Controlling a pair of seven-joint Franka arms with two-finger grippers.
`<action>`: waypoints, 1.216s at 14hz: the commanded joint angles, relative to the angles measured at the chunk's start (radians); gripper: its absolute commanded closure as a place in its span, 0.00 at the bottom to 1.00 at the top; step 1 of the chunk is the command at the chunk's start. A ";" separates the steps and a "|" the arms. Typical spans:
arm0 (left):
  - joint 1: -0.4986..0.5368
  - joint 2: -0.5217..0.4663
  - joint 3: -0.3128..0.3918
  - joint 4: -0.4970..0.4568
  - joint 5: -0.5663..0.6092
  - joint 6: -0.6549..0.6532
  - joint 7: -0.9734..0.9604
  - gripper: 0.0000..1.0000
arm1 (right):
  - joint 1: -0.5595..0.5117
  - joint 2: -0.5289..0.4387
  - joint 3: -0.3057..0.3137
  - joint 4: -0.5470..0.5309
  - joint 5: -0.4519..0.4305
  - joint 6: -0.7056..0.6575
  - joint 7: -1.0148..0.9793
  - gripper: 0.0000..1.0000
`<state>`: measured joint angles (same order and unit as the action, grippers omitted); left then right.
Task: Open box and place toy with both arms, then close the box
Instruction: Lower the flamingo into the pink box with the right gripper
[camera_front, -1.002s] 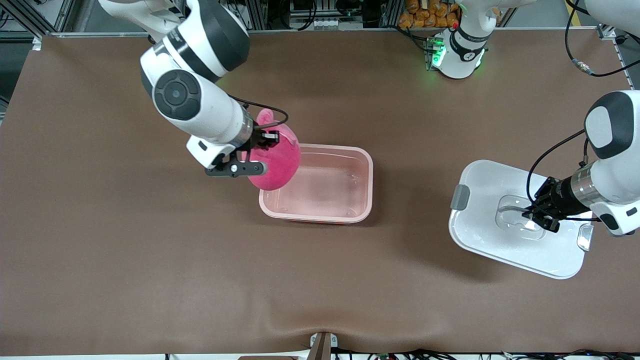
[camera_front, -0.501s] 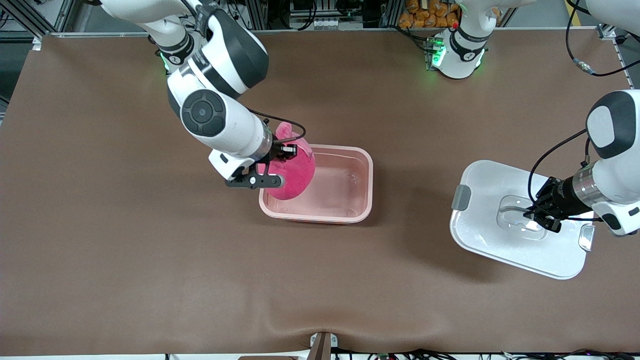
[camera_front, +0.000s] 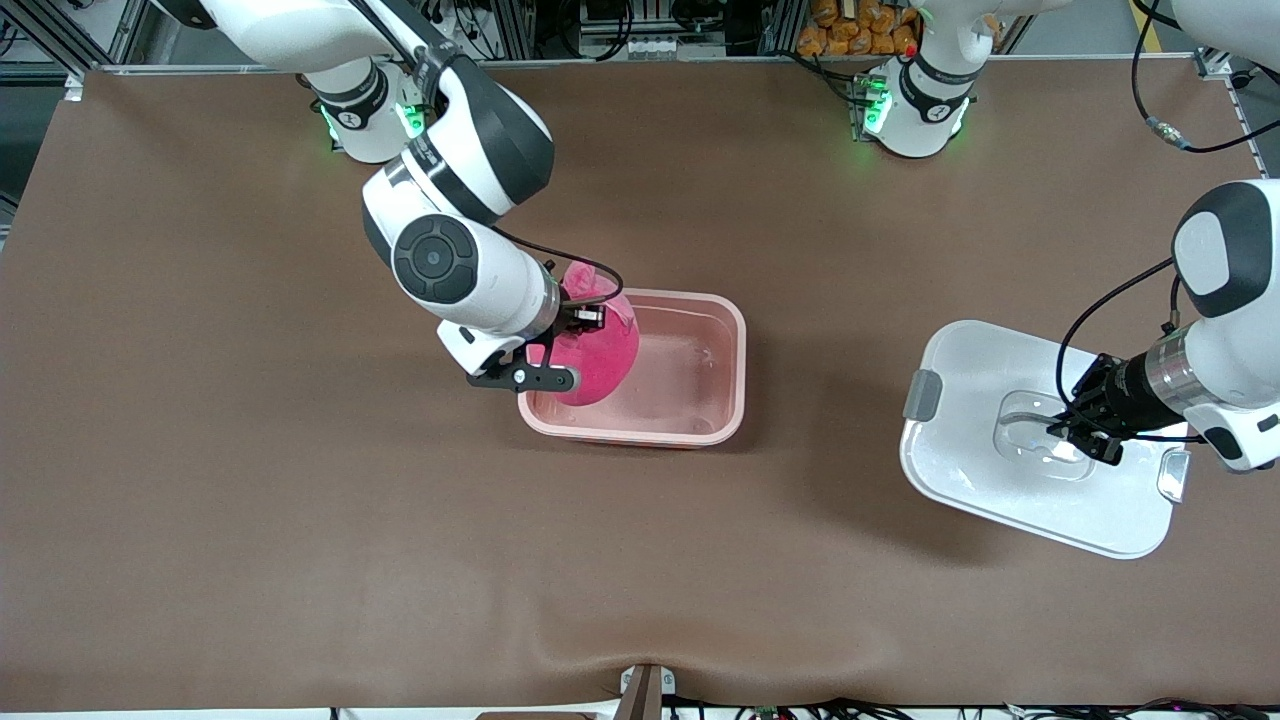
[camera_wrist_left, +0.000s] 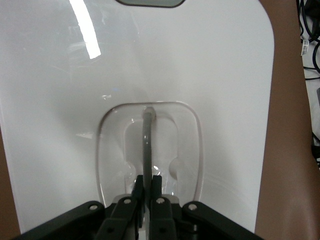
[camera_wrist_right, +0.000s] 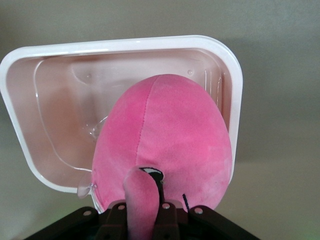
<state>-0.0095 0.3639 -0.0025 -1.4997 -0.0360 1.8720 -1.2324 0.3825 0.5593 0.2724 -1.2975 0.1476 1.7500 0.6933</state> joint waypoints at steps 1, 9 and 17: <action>0.006 -0.006 -0.002 -0.001 -0.004 -0.013 0.010 1.00 | 0.025 0.039 -0.009 0.041 -0.035 0.011 0.028 1.00; 0.005 0.001 -0.002 0.001 -0.004 -0.005 0.008 1.00 | 0.012 0.077 -0.015 0.040 -0.060 0.046 0.022 1.00; 0.006 0.009 -0.002 0.001 -0.002 -0.005 0.013 1.00 | 0.035 0.137 -0.015 0.030 -0.132 0.118 0.031 1.00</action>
<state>-0.0092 0.3737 -0.0024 -1.5035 -0.0360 1.8713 -1.2324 0.4058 0.6767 0.2563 -1.2930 0.0495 1.8610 0.6979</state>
